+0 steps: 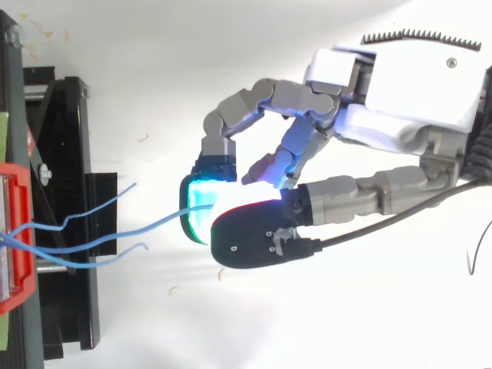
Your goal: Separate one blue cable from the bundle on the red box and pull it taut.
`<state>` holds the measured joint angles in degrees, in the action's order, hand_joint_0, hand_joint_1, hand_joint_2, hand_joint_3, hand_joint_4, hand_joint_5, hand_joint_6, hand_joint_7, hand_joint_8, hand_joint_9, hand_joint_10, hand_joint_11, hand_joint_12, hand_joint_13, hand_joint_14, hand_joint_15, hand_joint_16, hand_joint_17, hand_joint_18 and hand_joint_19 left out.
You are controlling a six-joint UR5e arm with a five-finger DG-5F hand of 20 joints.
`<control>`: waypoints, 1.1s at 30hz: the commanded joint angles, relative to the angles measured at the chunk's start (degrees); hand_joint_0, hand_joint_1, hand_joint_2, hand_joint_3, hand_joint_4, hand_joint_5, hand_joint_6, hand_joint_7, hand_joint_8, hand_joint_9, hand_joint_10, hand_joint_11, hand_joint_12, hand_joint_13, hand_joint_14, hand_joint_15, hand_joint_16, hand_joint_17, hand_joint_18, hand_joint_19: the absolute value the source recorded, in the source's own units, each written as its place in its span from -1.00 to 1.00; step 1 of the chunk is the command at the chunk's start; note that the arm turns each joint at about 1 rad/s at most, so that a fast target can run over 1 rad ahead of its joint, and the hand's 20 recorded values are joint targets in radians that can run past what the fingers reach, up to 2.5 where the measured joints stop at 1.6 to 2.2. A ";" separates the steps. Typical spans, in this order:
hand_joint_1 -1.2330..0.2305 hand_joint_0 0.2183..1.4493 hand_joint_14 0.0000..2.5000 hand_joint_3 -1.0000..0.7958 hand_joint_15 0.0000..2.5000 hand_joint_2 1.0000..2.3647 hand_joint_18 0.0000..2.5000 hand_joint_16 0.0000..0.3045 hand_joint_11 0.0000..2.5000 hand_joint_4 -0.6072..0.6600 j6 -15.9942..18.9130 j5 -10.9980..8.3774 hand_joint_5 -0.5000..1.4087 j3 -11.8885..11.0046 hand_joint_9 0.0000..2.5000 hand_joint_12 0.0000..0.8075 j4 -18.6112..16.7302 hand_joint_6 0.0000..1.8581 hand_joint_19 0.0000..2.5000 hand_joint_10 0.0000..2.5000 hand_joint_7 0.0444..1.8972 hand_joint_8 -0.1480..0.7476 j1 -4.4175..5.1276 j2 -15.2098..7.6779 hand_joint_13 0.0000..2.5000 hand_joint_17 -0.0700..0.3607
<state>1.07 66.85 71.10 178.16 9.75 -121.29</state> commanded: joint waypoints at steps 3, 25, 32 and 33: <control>-0.29 -0.59 -0.99 0.06 -0.64 -0.47 -0.23 -0.61 -0.48 -0.27 -0.02 0.03 -0.56 0.00 -0.01 0.11 0.00 -0.04 -0.75 -0.99 0.05 0.14 0.01 0.00 -0.24 -0.05; -0.30 -0.59 -0.99 0.06 -0.64 -0.47 -0.23 -0.61 -0.48 -0.26 -0.02 0.03 -0.56 0.00 0.00 0.11 0.00 -0.05 -0.73 -0.99 0.06 0.14 0.01 0.00 -0.24 -0.05; -0.30 -0.59 -0.99 0.06 -0.64 -0.49 -0.23 -0.61 -0.48 -0.26 -0.02 -0.06 -0.56 0.00 0.00 0.10 0.00 -0.05 -0.73 -0.99 0.06 0.14 0.01 0.00 -0.24 -0.05; -0.30 -0.59 -0.99 0.06 -0.64 -0.49 -0.23 -0.61 -0.48 -0.26 -0.02 -0.06 -0.56 0.00 0.00 0.11 0.00 -0.05 -0.73 -0.99 0.06 0.14 0.01 0.00 -0.24 -0.05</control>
<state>1.08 66.85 71.10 178.16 9.76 -121.29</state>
